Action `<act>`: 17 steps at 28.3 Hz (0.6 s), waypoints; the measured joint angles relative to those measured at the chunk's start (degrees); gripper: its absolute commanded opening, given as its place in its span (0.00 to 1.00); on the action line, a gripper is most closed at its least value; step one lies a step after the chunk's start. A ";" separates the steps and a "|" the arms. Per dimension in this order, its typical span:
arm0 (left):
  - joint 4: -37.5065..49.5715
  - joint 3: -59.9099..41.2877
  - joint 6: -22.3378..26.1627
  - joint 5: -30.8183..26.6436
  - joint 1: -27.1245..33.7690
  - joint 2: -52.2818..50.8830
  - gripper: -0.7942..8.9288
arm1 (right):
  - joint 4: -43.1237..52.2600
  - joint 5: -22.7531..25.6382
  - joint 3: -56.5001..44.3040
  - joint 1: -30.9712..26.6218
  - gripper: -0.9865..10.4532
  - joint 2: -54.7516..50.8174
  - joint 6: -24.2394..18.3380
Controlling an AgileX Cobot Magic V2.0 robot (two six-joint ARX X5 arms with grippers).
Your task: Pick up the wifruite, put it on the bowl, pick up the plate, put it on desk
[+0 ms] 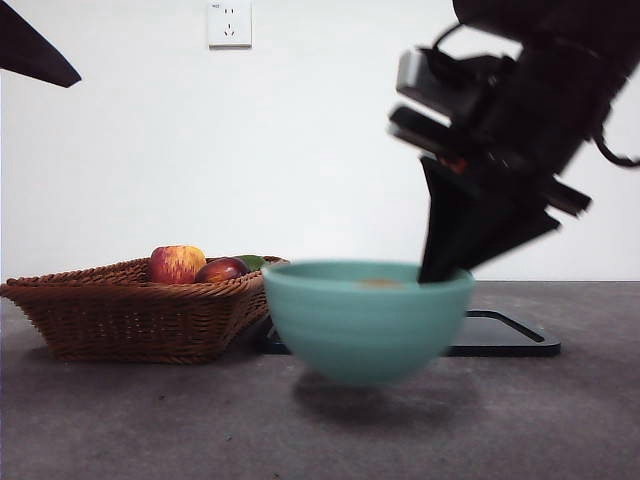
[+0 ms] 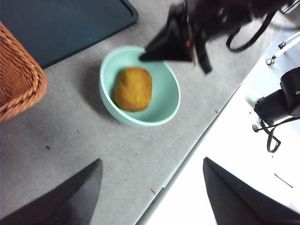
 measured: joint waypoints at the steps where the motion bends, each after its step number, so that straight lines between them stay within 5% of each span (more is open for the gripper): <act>1: 0.02 0.00 0.11 0.00 0.00 0.00 0.43 | -0.15 0.00 1.27 -0.46 0.10 0.00 -0.09; 17: 0.11 0.00 0.17 0.00 0.00 0.00 0.43 | -2.67 1.18 22.27 -12.87 0.10 16.79 -6.60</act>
